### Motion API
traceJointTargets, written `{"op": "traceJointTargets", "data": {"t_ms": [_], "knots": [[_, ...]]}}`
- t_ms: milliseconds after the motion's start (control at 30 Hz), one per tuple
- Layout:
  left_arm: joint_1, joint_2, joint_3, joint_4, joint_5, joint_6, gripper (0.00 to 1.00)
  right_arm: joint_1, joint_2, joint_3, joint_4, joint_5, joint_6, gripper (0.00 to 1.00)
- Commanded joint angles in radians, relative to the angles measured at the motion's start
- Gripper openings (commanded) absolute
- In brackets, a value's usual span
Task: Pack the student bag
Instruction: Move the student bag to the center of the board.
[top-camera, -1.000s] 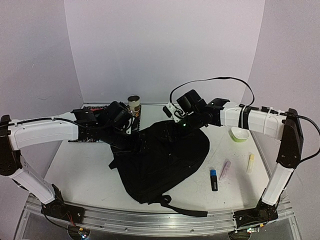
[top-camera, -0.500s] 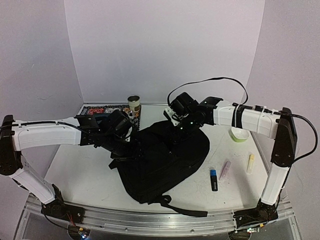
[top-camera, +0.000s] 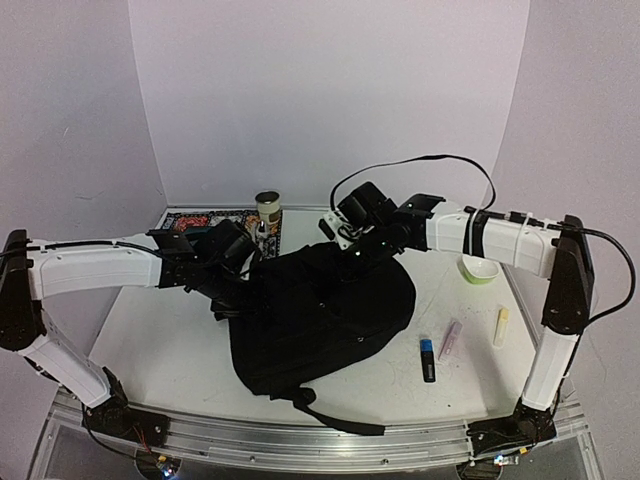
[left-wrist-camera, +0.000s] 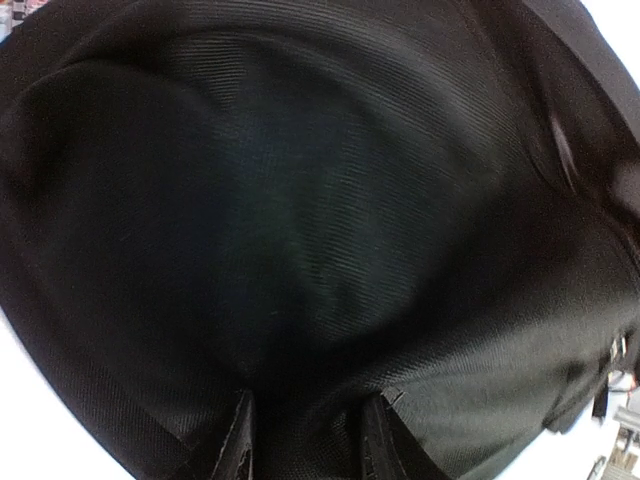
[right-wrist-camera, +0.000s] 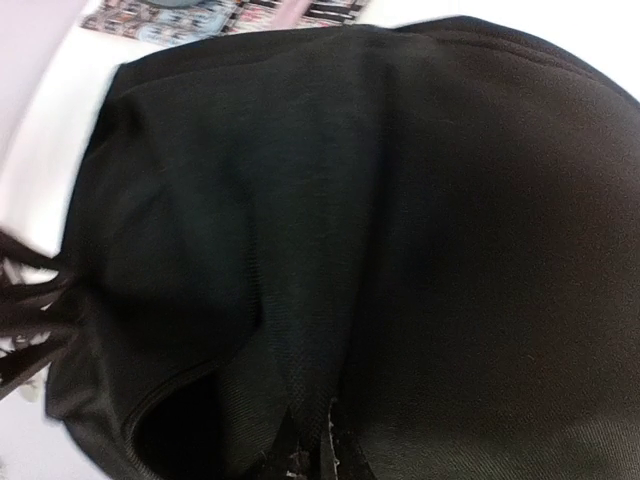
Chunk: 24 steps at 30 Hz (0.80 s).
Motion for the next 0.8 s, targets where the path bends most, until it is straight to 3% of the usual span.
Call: {"op": "traceJointTargets", "data": {"t_ms": [0,367,567,767], "knots": [[0.069,-0.037,0.01,-0.133,-0.15,0.058,0.38,0.045,-0.023,-0.036,0.108,-0.164,0.135,0.0],[0.076,-0.062,0.182,-0.195,-0.145,0.043,0.71,0.143,0.034,-0.035,0.305,-0.122,0.317,0.0],[0.072,-0.02,0.28,-0.197,-0.077,0.059,0.78,0.161,0.066,-0.01,0.355,-0.068,0.357,0.0],[0.026,0.052,0.337,-0.197,-0.069,0.069,0.78,0.16,0.02,-0.098,0.364,0.059,0.402,0.0]]}}
